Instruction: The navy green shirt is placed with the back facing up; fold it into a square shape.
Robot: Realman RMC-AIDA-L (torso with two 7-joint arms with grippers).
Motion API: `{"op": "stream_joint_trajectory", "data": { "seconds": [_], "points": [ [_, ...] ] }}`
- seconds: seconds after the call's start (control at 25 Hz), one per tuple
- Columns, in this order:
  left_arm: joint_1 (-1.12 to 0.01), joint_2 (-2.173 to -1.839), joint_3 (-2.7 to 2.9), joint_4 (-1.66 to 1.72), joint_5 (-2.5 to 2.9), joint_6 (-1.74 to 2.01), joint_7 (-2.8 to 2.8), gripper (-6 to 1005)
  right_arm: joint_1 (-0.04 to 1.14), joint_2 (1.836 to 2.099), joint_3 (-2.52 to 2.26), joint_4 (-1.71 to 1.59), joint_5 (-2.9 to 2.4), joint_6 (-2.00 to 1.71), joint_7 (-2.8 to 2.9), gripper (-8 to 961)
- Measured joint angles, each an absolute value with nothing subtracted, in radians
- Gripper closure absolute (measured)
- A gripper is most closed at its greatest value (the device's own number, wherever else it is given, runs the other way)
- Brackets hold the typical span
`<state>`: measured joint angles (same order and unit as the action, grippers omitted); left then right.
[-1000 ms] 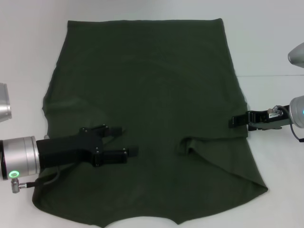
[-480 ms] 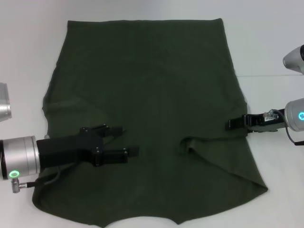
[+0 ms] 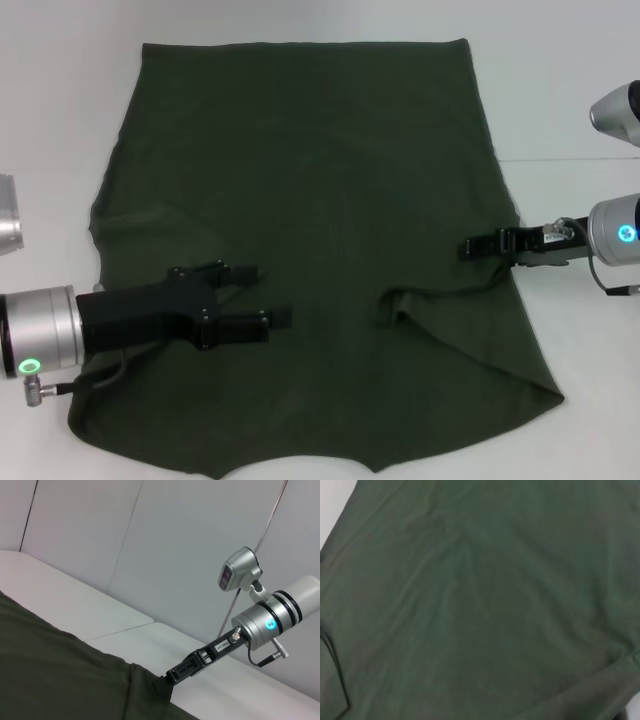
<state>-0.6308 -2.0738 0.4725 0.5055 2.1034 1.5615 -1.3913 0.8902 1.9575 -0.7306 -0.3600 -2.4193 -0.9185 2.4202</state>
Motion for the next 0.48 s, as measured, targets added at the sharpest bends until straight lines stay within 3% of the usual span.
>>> {"op": "stream_joint_trajectory", "data": {
  "seconds": [0.48],
  "points": [
    [-0.63, -2.074, 0.472, 0.506, 2.103, 1.562, -1.392, 58, 0.886, 1.957, -0.732, -0.359, -2.42, -0.92, 2.423, 219]
  ]
}}
